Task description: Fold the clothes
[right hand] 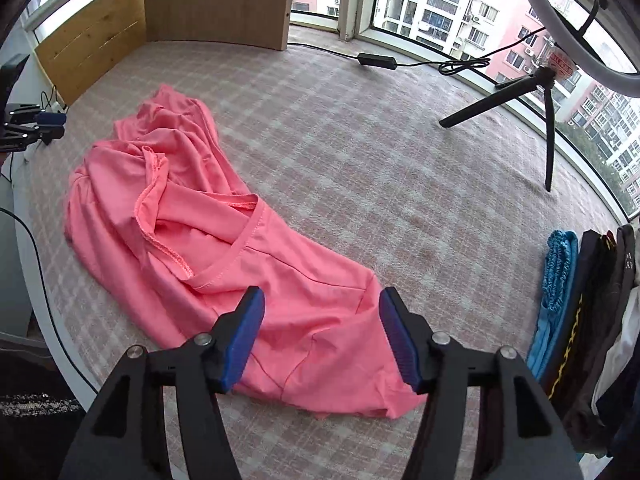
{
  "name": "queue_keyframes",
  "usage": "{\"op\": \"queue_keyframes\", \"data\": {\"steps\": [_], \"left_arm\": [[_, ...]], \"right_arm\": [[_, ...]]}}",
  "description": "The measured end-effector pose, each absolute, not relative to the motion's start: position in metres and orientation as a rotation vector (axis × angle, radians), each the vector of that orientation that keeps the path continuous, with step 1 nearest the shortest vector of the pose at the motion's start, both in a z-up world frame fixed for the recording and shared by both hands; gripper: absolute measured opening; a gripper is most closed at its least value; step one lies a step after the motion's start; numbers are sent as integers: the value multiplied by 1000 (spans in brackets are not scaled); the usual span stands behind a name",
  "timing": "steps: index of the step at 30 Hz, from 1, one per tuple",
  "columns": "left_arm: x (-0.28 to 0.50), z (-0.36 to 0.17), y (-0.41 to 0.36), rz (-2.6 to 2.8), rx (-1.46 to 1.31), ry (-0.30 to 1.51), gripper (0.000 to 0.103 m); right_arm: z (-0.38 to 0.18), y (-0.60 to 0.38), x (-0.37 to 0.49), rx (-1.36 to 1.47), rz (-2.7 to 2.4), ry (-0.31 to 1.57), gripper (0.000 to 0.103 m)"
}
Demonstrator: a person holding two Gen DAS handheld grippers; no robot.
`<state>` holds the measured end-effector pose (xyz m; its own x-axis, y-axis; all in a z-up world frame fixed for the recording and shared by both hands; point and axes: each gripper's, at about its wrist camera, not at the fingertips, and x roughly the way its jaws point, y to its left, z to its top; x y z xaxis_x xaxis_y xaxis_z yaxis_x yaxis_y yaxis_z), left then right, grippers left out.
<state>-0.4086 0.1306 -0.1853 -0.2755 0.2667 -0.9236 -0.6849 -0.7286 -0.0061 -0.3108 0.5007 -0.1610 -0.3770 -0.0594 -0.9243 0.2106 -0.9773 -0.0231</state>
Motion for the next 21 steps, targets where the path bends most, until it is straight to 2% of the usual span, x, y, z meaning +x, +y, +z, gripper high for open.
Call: {"op": "queue_keyframes", "data": {"steps": [4,6,8,10,11,12,13,17,21], "left_arm": [[-423,-218,166,1911,-1407,641,36],[-423,-226,168,1883,-1426,643,28],[-422,-233,169,1856,-1444,640,14],[-421,-237,169,1838,-1455,635,12],[-420,-237,167,1839,-1455,636,7],[-419,-236,164,1841,-1455,638,5],[-418,-236,162,1843,-1454,640,3],[-413,-230,150,1849,-1445,625,1],[-408,-222,140,1859,-1428,617,1]], "right_arm": [[-176,464,-308,1631,-2341,277,59],[-183,447,-309,1608,-2299,300,59],[-189,437,-315,1582,-2283,324,59],[-195,428,-321,1563,-2264,341,59],[-199,428,-326,1582,-2241,318,52],[-202,430,-332,1613,-2216,265,39],[-204,434,-337,1642,-2195,211,6],[-195,461,-357,1683,-2211,-10,5],[-181,523,-382,1669,-2360,-438,6]]}}
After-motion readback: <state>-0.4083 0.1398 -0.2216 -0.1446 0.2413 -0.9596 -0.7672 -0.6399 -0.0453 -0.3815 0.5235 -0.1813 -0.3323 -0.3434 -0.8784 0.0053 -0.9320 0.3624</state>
